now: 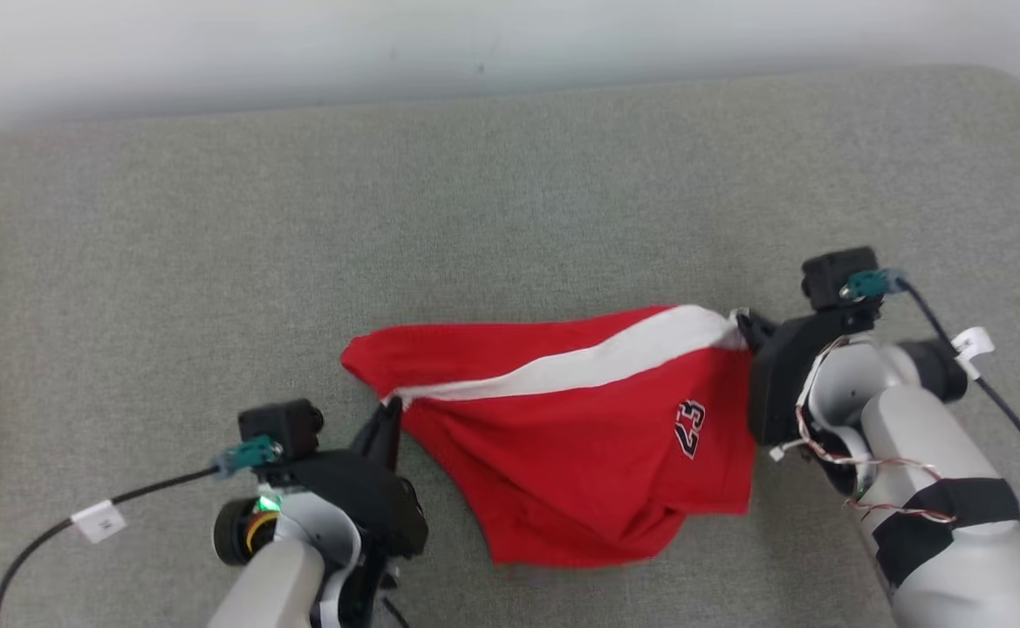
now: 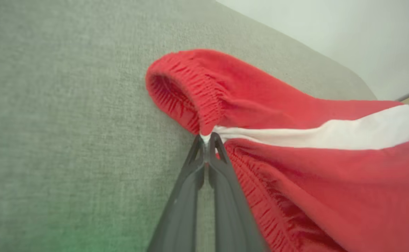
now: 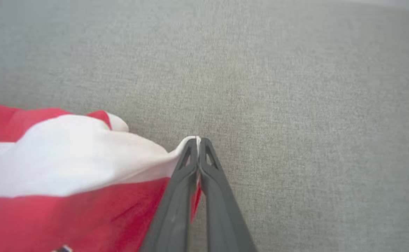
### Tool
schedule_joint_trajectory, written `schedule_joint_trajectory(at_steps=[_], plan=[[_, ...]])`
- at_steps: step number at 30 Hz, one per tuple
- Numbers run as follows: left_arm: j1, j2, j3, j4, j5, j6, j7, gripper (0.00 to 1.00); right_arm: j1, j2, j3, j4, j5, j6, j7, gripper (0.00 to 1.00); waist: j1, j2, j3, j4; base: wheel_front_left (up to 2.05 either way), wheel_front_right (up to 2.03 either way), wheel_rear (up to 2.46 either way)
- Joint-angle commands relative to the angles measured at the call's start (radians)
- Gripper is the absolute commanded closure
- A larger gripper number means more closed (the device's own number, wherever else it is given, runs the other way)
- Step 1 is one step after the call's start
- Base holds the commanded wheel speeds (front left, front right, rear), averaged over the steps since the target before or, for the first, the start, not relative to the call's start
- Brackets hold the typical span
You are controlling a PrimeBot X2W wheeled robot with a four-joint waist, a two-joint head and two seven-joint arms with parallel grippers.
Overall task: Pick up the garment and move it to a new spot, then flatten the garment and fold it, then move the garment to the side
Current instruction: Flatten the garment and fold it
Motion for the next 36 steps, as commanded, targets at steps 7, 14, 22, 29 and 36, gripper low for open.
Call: schedule_joint_trajectory(at_steps=[7,14,22,29,36], plan=[[-0.059,0.004,0.049,-0.100,-0.073,-0.041,0.002,1.00,-0.017,-0.046,-0.019,-0.125,0.025,-0.002,-0.095,1.00,-0.0001,-0.0001,-0.063,-0.011,0.00,0.00,0.00],[-0.155,0.016,0.108,-0.227,-0.219,-0.069,0.143,1.00,-0.055,-0.102,-0.007,-0.286,0.047,-0.002,-0.144,1.00,-0.0001,-0.0001,-0.115,-0.034,0.00,0.00,0.00],[-0.299,0.048,0.203,-0.318,-0.395,-0.013,0.358,1.00,-0.147,-0.154,0.018,-0.390,0.060,-0.002,-0.126,1.00,-0.0001,-0.0001,-0.128,-0.080,0.00,0.00,0.00],[-0.394,0.078,0.235,-0.377,-0.446,0.052,0.452,1.00,-0.209,-0.184,0.034,-0.444,0.078,-0.002,-0.106,1.00,-0.0001,-0.0001,-0.095,-0.108,0.00,0.00,0.00],[-0.459,0.075,0.244,-0.392,-0.433,0.077,0.446,1.00,-0.259,-0.196,0.050,-0.455,0.096,-0.002,-0.083,1.00,-0.0001,-0.0001,-0.032,-0.120,0.00,0.00,0.00]])
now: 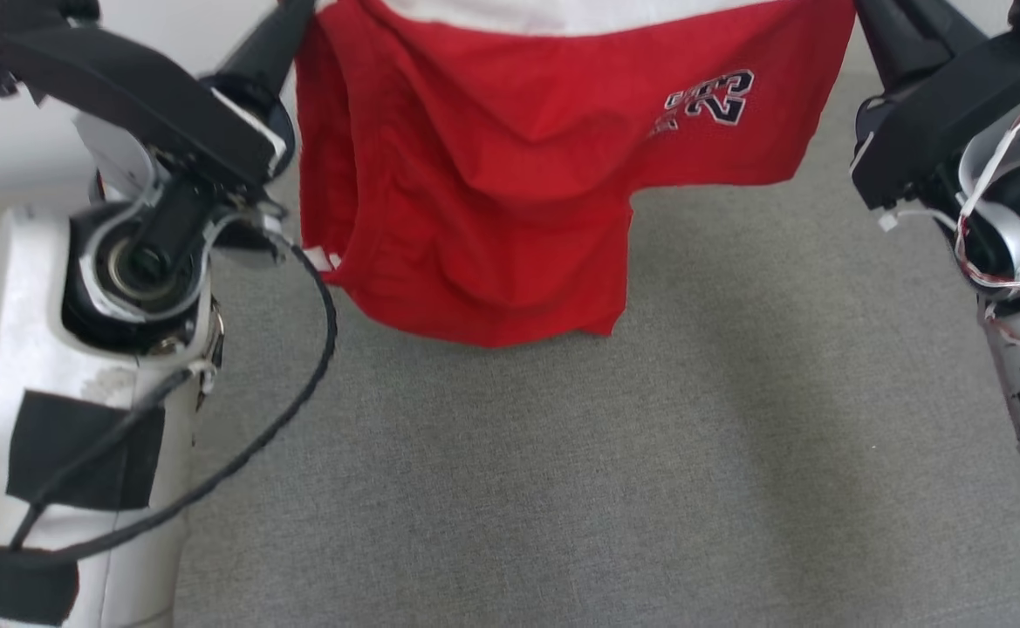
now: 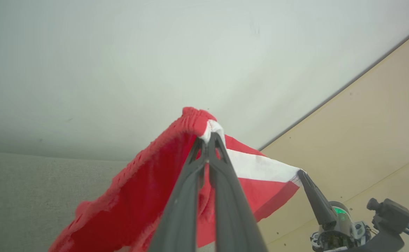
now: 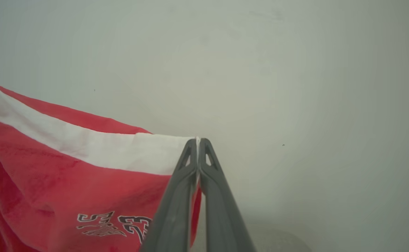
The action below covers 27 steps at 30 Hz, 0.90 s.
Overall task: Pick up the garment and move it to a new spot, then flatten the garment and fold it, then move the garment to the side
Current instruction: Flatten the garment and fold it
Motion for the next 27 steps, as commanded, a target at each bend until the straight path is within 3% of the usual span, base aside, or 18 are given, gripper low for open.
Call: schedule_joint_trajectory(at_steps=[1,5,11,21,27], plan=[[-0.028,-0.006,0.010,0.000,-0.001,0.005,-0.012,1.00,-0.019,-0.002,0.005,0.004,0.018,-0.002,0.005,1.00,0.0000,0.0000,0.046,-0.008,0.00,0.00,0.00],[-0.102,-0.007,0.021,0.016,0.028,0.020,-0.051,1.00,-0.090,0.017,0.021,0.035,0.057,-0.002,0.006,1.00,0.0000,0.0000,0.128,-0.019,0.00,0.00,0.00],[-0.240,0.003,0.027,0.064,0.096,-0.017,-0.153,1.00,-0.248,0.046,0.041,0.128,0.078,-0.002,-0.086,1.00,0.0000,0.0000,0.256,-0.026,0.00,0.00,0.00],[-0.435,-0.028,0.110,0.149,0.137,-0.139,-0.474,1.00,-0.476,0.070,-0.099,0.292,-0.087,-0.002,-0.482,1.00,0.0000,0.0000,0.352,0.000,0.00,0.00,0.00],[-0.422,-0.023,0.089,0.186,0.150,-0.193,-0.549,1.00,-0.477,0.078,-0.122,0.308,-0.222,-0.002,-0.554,1.00,0.0000,0.0000,0.374,0.021,0.00,0.00,0.00]])
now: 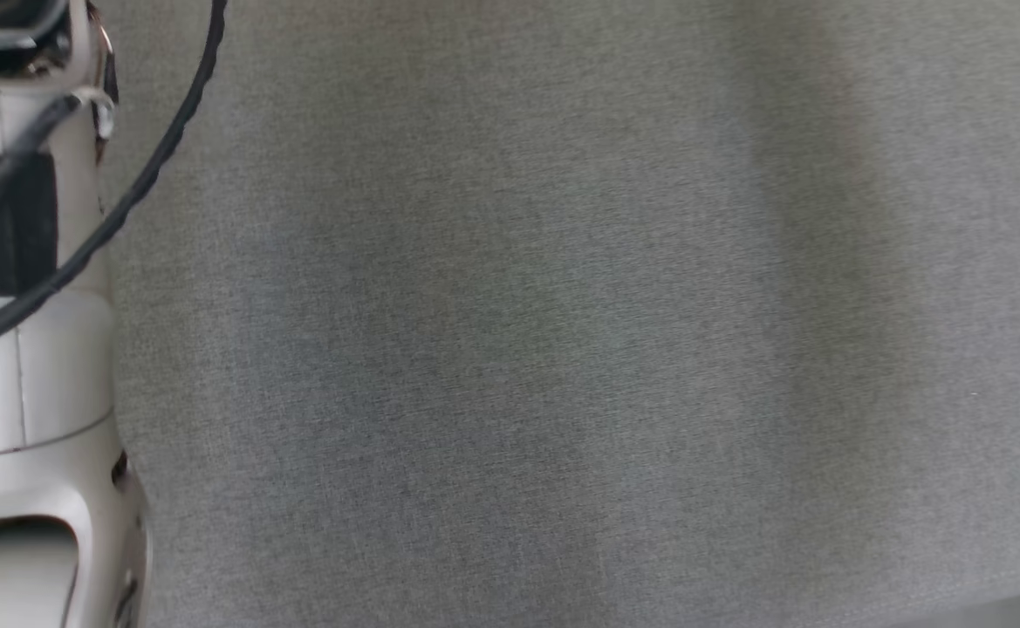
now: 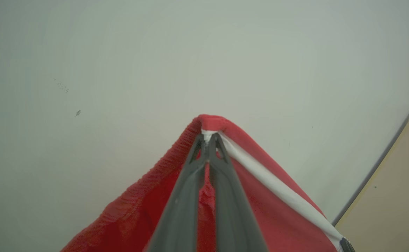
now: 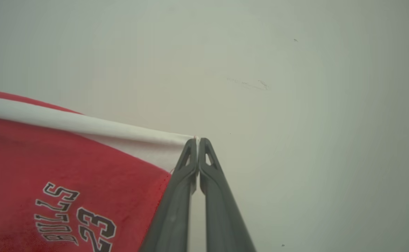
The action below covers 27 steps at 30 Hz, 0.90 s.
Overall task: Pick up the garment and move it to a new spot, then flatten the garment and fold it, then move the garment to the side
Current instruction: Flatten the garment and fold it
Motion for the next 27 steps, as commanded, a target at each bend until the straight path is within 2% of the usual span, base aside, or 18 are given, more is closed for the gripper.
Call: schedule_joint_trajectory(at_steps=[1,6,12,13,16,18,22,27], plan=[[0.032,0.010,-0.003,0.010,0.004,-0.008,-0.017,1.00,0.027,0.000,0.013,0.011,-0.021,-0.002,-0.006,1.00,-0.0002,-0.0001,0.019,0.015,0.00,0.00,0.00],[0.127,0.032,-0.060,0.041,-0.008,-0.023,-0.016,1.00,0.095,-0.003,0.125,0.050,-0.046,-0.002,-0.008,1.00,-0.0002,-0.0001,0.031,0.016,0.00,0.00,0.00],[0.268,0.072,-0.148,-0.007,-0.060,-0.023,0.036,1.00,0.179,-0.045,0.277,0.056,0.033,-0.002,-0.008,1.00,-0.0002,-0.0001,0.008,0.025,0.00,0.00,0.00],[0.268,0.072,-0.148,-0.007,-0.060,-0.023,0.036,1.00,0.179,-0.045,0.277,0.056,0.033,-0.002,-0.008,1.00,-0.0002,-0.0001,0.008,0.025,0.00,0.00,0.00],[0.348,0.104,-0.179,-0.055,-0.092,-0.023,0.056,1.00,0.217,-0.088,0.342,0.023,0.086,-0.002,-0.002,1.00,-0.0002,-0.0001,-0.022,0.032,0.00,0.00,0.00],[0.407,0.114,-0.195,-0.083,-0.112,-0.023,0.061,1.00,0.249,-0.129,0.366,-0.005,0.105,-0.002,0.007,1.00,-0.0002,-0.0001,-0.045,0.039,0.00,0.00,0.00],[0.540,0.140,-0.229,-0.107,-0.115,-0.023,0.055,1.00,0.351,-0.170,0.393,-0.056,0.160,-0.002,0.051,1.00,-0.0002,-0.0001,-0.106,0.053,0.00,0.00,0.00],[0.692,0.135,-0.245,-0.097,-0.140,-0.019,0.045,1.00,0.487,-0.224,0.420,-0.117,0.241,-0.002,0.148,1.00,-0.0002,-0.0001,-0.179,0.061,0.00,0.00,0.00]])
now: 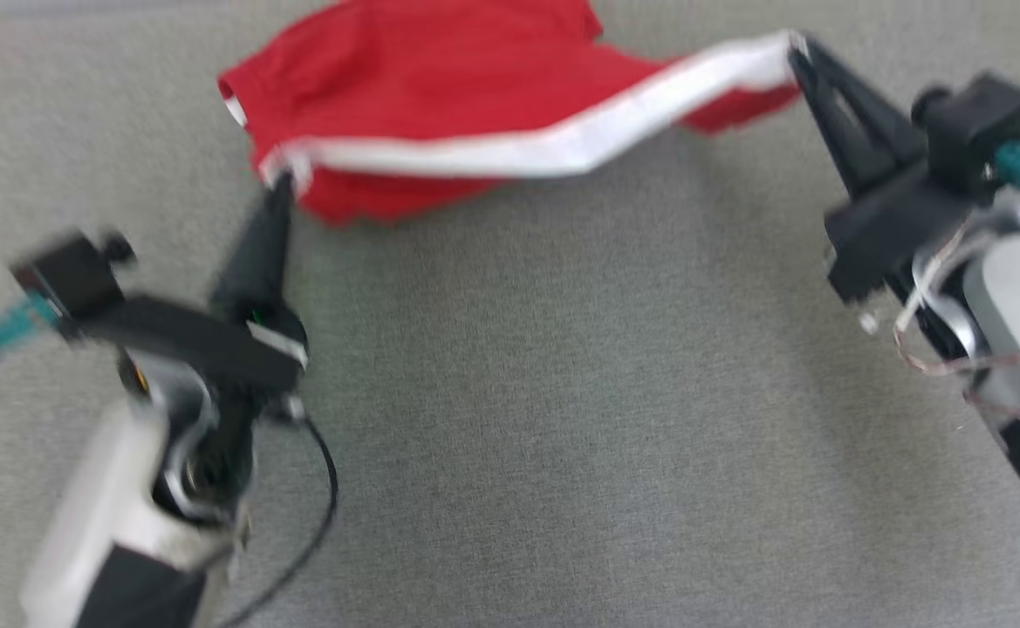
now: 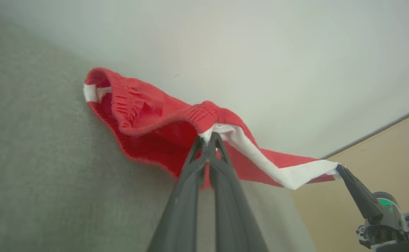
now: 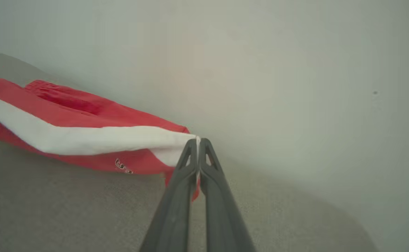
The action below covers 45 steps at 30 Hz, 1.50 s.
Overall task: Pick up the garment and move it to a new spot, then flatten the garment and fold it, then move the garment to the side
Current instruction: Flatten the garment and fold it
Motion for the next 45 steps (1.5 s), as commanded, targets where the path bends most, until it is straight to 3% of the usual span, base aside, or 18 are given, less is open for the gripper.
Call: schedule_joint_trajectory(at_steps=[1,9,14,22,33,40,45], plan=[[0.030,-0.002,-0.008,0.005,-0.005,0.001,0.003,1.00,0.026,-0.016,-0.003,-0.005,0.016,-0.002,0.011,1.00,0.0002,0.0000,-0.061,0.013,0.00,0.00,0.00],[0.215,-0.025,-0.066,0.064,-0.034,0.026,0.047,1.00,0.264,-0.081,-0.040,-0.081,0.108,-0.002,0.181,1.00,0.0002,0.0000,-0.166,0.024,0.00,0.00,0.00],[0.304,-0.014,-0.112,0.105,-0.026,0.046,0.093,1.00,0.432,-0.152,-0.022,-0.178,0.240,-0.002,0.403,1.00,0.0002,0.0000,-0.234,0.015,0.00,0.00,0.00],[0.418,0.026,-0.158,0.077,-0.029,0.086,0.172,1.00,0.597,-0.213,-0.045,-0.331,0.370,-0.002,0.623,1.00,0.0002,0.0000,-0.281,-0.005,0.00,0.00,0.00],[0.587,0.088,-0.209,-0.069,-0.039,0.138,0.257,1.00,0.828,-0.204,-0.223,-0.429,0.407,-0.002,0.847,1.00,0.0002,0.0000,-0.324,0.001,0.00,0.00,0.00],[0.686,0.154,-0.208,-0.217,-0.050,0.196,0.302,1.00,1.037,-0.146,-0.424,-0.559,0.397,-0.002,1.069,1.00,0.0002,0.0000,-0.338,0.017,0.00,0.00,0.00],[0.704,0.139,-0.170,-0.316,-0.080,0.187,0.258,1.00,1.067,-0.086,-0.513,-0.712,0.343,-0.002,1.095,1.00,0.0002,0.0000,-0.332,0.025,0.00,0.00,0.00]])
